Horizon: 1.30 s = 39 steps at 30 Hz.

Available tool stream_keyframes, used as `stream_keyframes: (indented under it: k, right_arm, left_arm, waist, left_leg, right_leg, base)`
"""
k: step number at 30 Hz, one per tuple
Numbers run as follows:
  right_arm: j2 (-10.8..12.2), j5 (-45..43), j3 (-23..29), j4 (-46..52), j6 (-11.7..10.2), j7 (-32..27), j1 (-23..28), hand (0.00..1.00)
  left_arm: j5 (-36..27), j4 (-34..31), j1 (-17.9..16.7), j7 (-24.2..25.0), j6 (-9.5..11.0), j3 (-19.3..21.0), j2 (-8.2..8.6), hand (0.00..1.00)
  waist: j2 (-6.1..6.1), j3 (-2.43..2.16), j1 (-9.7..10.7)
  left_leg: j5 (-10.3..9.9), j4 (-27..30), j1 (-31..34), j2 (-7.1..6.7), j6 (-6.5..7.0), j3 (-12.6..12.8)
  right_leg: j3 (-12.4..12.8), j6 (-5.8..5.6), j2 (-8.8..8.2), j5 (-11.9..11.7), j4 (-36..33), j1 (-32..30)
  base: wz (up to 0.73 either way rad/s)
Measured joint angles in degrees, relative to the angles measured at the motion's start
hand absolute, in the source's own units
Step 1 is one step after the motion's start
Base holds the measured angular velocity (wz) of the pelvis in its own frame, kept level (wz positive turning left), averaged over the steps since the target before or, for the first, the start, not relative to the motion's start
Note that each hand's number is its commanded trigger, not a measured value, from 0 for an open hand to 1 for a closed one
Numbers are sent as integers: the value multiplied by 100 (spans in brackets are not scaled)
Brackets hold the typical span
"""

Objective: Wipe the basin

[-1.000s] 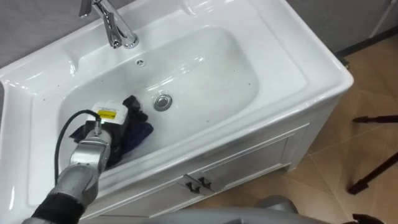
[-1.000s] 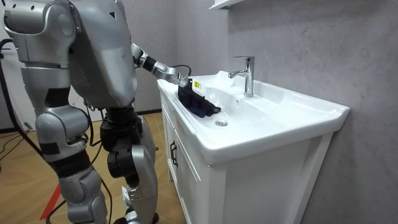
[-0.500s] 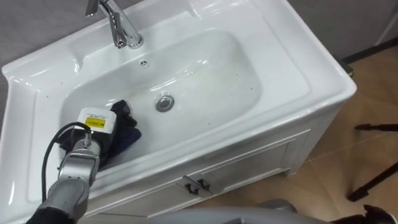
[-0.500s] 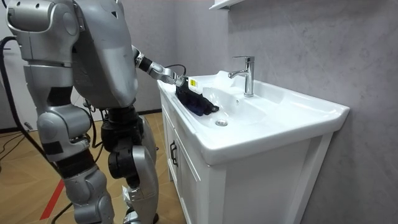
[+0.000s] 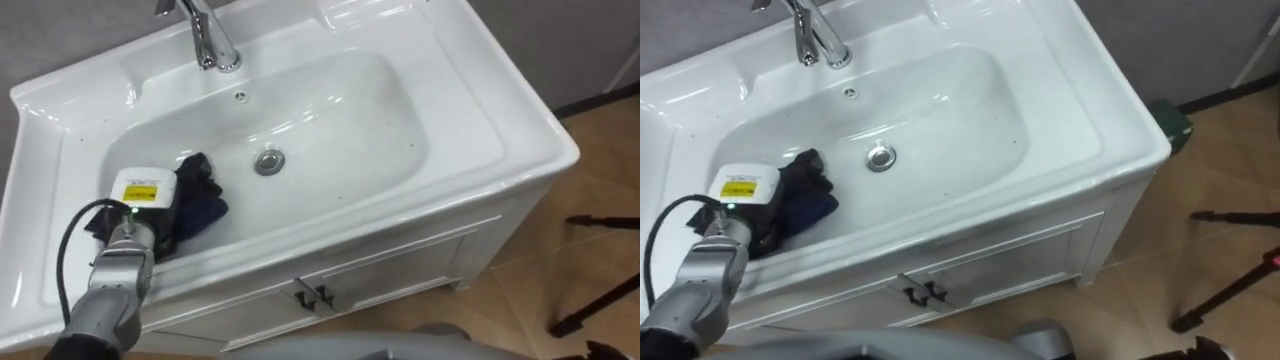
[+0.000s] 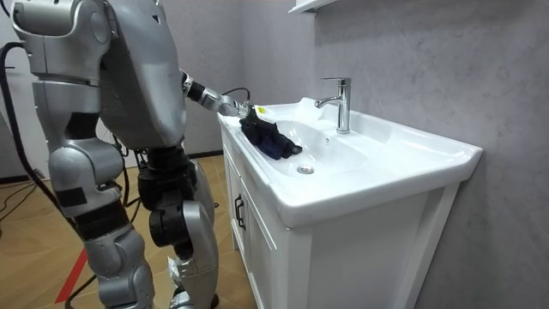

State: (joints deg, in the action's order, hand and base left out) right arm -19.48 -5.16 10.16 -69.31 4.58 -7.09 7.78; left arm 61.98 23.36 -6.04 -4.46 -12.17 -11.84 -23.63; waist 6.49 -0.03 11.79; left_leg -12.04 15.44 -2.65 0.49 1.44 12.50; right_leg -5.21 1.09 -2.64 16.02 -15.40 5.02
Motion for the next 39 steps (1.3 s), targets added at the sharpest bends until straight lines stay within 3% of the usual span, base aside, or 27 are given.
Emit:
stream_keyframes:
  k: [6, 11, 15, 20, 23, 27, 29, 39]
  right_arm:
    - [198, 11, -1, 44, 9, -151, 19, 0]
    - [427, 32, -6, 16, -15, -150, 22, 0]
    - [595, 41, -115, -219, -22, -148, 26, 0]
    - [603, 49, -215, -220, -29, -152, 73, 0]
    - [602, 47, -215, -219, -56, -160, 69, 0]
    - [628, 73, -220, -182, -92, -161, 123, 0]
    - [628, 126, -223, -188, -92, -184, 164, 0]
    - [618, 106, -209, -165, -84, -263, 243, 0]
  left_arm:
    - [-838, -13, 157, -137, 178, 311, 66, 100]
    - [-1253, -27, 157, -296, 404, 625, 311, 100]
    - [-1380, -433, 158, -528, 619, 833, 504, 100]
    - [-1510, -1094, 160, -999, 762, 1029, 505, 100]
    - [-1513, -1283, 160, -1354, 853, 1211, 506, 100]
    - [-1513, -1378, 160, -1710, 998, 1320, 505, 100]
    - [-1508, -1451, 160, -1860, 1020, 1334, 505, 100]
    - [-1509, -1560, 159, -2415, 1094, 1924, 480, 100]
  waist:
    - [-117, 36, -2]
    - [-169, 29, -38]
    - [-190, 20, -196]
    - [-239, 6, -288]
    - [-310, 36, -308]
    - [-294, 33, -334]
    - [-247, 2, -413]
    - [-138, 0, -702]
  left_leg:
    - [5, 26, 117, -3, -25, -113]
    - [3, 29, 156, -26, -26, -159]
    - [-31, 158, 246, -12, -66, -181]
    - [-42, 209, 274, -8, -67, -239]
    - [-43, 192, 189, -9, -67, -239]
    - [-42, 188, 182, -12, -68, -281]
    - [-43, 194, 185, -14, -68, -329]
    - [-56, 186, 198, -28, -90, -434]
  right_leg:
    - [-142, -12, 3, -10, 63, -6]
    - [-249, -20, -19, -14, 95, 2]
    - [-289, -18, -11, -13, 106, -2]
    - [-278, -10, 4, -21, 162, 39]
    - [-266, -9, 7, -21, 186, 120]
    - [-280, -7, 13, -20, 205, 149]
    - [-276, 1, 19, -25, 214, 150]
    - [-354, 5, 36, -34, 278, 209]
  base:
    - [17]
    - [6]
    - [5]
    - [4]
    - [-5]
    - [3]
    - [0]
    - [5]
